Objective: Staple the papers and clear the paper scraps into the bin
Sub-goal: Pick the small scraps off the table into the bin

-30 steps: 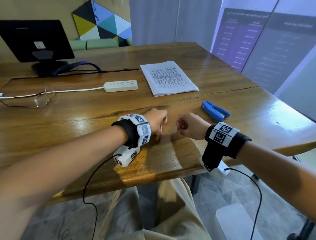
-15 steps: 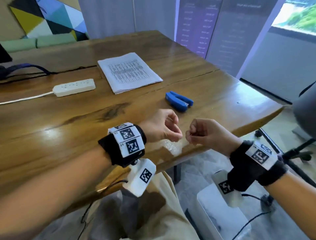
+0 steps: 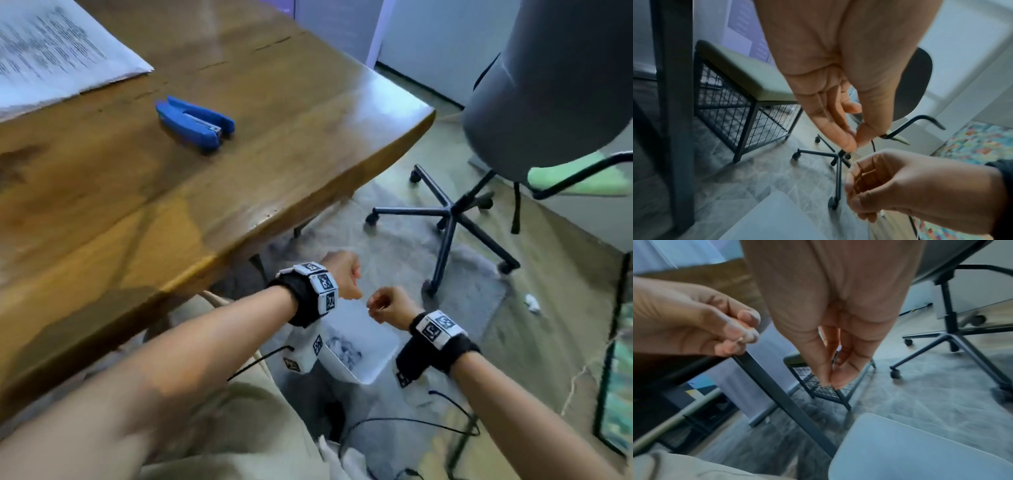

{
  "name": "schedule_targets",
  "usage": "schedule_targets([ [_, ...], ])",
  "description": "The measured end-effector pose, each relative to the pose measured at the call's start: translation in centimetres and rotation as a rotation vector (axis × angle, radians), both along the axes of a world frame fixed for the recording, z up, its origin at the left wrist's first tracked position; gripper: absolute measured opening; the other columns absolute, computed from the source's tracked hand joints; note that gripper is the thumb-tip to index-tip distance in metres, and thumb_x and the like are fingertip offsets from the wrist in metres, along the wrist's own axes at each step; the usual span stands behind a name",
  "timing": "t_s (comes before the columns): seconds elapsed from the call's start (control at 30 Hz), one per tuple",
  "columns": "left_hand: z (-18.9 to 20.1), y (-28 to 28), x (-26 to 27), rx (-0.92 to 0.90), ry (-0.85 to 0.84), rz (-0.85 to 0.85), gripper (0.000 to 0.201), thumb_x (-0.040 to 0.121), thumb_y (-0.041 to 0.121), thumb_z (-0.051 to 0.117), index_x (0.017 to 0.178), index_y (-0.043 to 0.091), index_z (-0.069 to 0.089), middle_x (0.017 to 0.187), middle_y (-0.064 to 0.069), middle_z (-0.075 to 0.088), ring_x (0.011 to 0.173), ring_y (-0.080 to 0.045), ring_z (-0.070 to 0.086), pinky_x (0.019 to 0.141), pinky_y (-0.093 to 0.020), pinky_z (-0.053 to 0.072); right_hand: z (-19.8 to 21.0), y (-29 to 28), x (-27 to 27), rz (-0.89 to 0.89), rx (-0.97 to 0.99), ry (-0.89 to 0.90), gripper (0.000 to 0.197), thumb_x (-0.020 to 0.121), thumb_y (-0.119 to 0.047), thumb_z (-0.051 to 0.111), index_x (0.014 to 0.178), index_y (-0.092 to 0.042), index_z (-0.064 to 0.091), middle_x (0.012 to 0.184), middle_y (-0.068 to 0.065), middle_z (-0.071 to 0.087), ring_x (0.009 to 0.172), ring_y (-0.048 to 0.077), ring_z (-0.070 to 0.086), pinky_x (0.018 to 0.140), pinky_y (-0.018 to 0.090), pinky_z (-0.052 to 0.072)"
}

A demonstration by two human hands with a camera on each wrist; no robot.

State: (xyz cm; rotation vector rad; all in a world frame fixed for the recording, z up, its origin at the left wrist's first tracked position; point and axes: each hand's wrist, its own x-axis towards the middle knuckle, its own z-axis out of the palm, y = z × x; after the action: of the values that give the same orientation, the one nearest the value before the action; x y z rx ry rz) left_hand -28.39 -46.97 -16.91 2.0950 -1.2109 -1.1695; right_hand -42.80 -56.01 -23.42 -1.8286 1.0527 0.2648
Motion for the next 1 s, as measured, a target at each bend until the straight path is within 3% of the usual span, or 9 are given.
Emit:
schedule_targets([
  [0.1,-2.1,-1.4,-1.2,0.055,-0.034,0.028,0.012,0.072,0.003,0.068,0.075,0.013,0.061,0.080,-0.009,0.070,0.088,-0.029,0.070,0.076,-0.031,0.055,-3.4,-0.5,-0.5,-0.070,-0.050,0.070,0.034,0.071,0.010,0.061,0.056,-0.020,0.058,0.056,0.008,0.061,0.050,0.017,0.055,0.063,0.037,0.049],
  [0.2,-3.5,-2.5,-1.8,0.077,-0.048,0.045,0.019,0.076,0.005,0.071,0.095,0.004,0.071,0.100,-0.014,0.073,0.096,-0.025,0.069,0.082,-0.026,0.051,-4.6,-0.5,-0.6,-0.081,-0.093,0.110,0.028,0.072,0.004,0.067,0.057,-0.019,0.061,0.071,0.018,0.071,0.058,0.023,0.062,0.065,0.034,0.055],
  [0.37,-5.1,-3.4,-2.4,0.119,-0.019,0.047,0.022,0.076,-0.001,0.071,0.098,0.001,0.072,0.099,-0.018,0.073,0.091,-0.025,0.071,0.086,-0.031,0.056,-5.6,-0.9,-1.1,-0.100,-0.141,0.103,0.010,0.073,0.004,0.069,0.078,-0.002,0.074,0.077,0.020,0.073,0.056,0.021,0.064,0.066,0.031,0.056],
  [0.57,-6.1,-3.7,-2.8,0.130,-0.121,0.010,0.020,0.069,0.003,0.076,0.089,0.004,0.073,0.093,-0.013,0.074,0.087,-0.025,0.071,0.077,-0.027,0.057,-6.1,-1.1,-2.0,-0.099,-0.177,0.186,0.011,0.068,-0.005,0.079,0.067,-0.012,0.070,0.072,0.011,0.073,0.068,0.023,0.071,0.067,0.030,0.059],
  [0.67,-6.3,-3.7,-3.0,0.169,-0.165,-0.050,0.019,0.072,0.012,0.078,0.089,0.004,0.073,0.093,-0.013,0.075,0.087,-0.025,0.072,0.080,-0.031,0.058,-6.0,-1.2,-2.3,-0.154,-0.163,0.187,0.025,0.067,-0.012,0.083,0.058,-0.016,0.060,0.061,0.007,0.068,0.051,0.013,0.067,0.050,0.022,0.054],
  [0.73,-6.5,-3.7,-3.0,0.184,-0.165,-0.050,0.020,0.076,0.018,0.077,0.089,0.003,0.073,0.091,-0.015,0.075,0.083,-0.025,0.071,0.081,-0.032,0.058,-6.2,-1.1,-2.4,-0.172,-0.142,0.169,0.015,0.073,-0.010,0.079,0.067,-0.012,0.066,0.066,0.009,0.070,0.040,0.002,0.060,0.042,0.013,0.046],
  [0.77,-6.6,-3.6,-3.0,0.191,-0.161,-0.049,0.021,0.078,0.020,0.075,0.089,0.002,0.073,0.090,-0.015,0.075,0.077,-0.023,0.070,0.081,-0.030,0.057,-6.3,-1.1,-2.4,-0.164,-0.140,0.163,0.007,0.077,-0.005,0.074,0.074,-0.010,0.070,0.073,0.010,0.073,0.042,0.001,0.060,0.044,0.013,0.048],
  [0.87,-6.8,-3.5,-2.9,0.223,-0.135,-0.052,0.017,0.087,0.014,0.065,0.093,0.000,0.072,0.093,-0.016,0.075,0.070,-0.016,0.064,0.081,-0.028,0.056,-6.8,-1.1,-2.4,-0.103,-0.164,0.186,0.026,0.079,0.009,0.061,0.089,-0.010,0.076,0.088,0.009,0.075,0.066,0.011,0.065,0.066,0.024,0.057],
  [1.0,-6.8,-3.3,-2.6,0.276,-0.144,-0.076,0.021,0.080,-0.001,0.068,0.101,0.003,0.072,0.104,-0.018,0.072,0.094,-0.028,0.070,0.088,-0.034,0.056,-6.4,-0.8,-2.2,-0.098,-0.124,0.187,0.013,0.074,0.002,0.072,0.077,-0.011,0.074,0.075,0.008,0.073,0.065,0.019,0.069,0.064,0.028,0.057],
])
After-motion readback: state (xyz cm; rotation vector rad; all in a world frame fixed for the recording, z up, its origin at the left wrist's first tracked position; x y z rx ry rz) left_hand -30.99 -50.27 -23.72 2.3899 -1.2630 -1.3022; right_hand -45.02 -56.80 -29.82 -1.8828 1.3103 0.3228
